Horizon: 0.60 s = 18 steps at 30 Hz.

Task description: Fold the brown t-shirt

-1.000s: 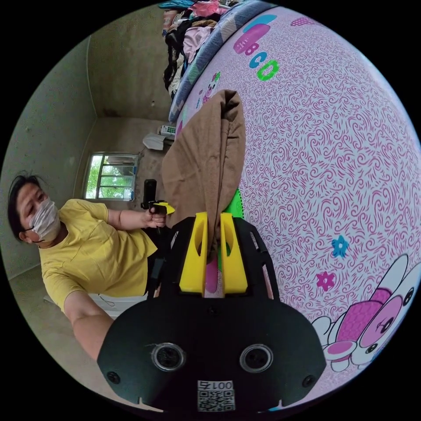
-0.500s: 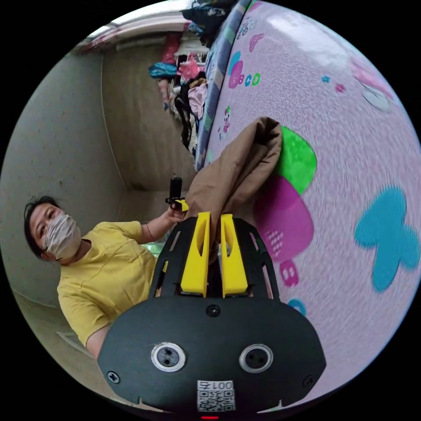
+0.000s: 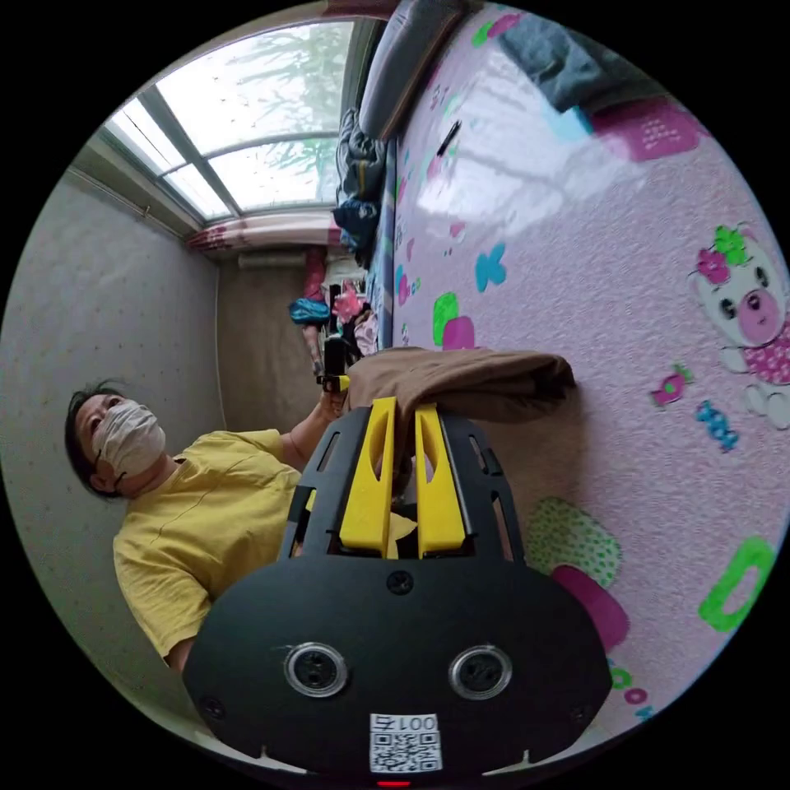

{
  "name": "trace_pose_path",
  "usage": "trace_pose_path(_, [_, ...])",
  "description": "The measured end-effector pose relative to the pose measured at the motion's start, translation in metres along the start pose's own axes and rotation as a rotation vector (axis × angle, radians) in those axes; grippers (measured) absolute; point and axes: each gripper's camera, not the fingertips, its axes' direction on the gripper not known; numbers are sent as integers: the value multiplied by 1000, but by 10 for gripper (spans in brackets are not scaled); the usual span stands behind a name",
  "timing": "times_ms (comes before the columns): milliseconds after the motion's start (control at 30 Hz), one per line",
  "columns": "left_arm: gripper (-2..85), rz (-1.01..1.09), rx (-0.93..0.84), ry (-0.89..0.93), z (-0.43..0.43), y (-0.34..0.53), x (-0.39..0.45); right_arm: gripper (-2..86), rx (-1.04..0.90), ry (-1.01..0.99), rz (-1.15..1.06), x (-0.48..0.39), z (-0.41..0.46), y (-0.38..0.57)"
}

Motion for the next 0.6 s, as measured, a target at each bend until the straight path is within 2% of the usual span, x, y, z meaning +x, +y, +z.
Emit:
trace_pose_path(200, [-3, 151, 9, -107, 41, -147, 43, 1, 56, 161, -150, -13, -86, -81])
trace_pose_path(433, [-3, 445, 152, -156, 45, -301, 110, 1, 176, 390, -438, -69, -160, -186])
trace_pose_path(600, [-2, 429, 135, -119, 71, -355, 75, 2, 196, 518, -392, -17, -171, -213])
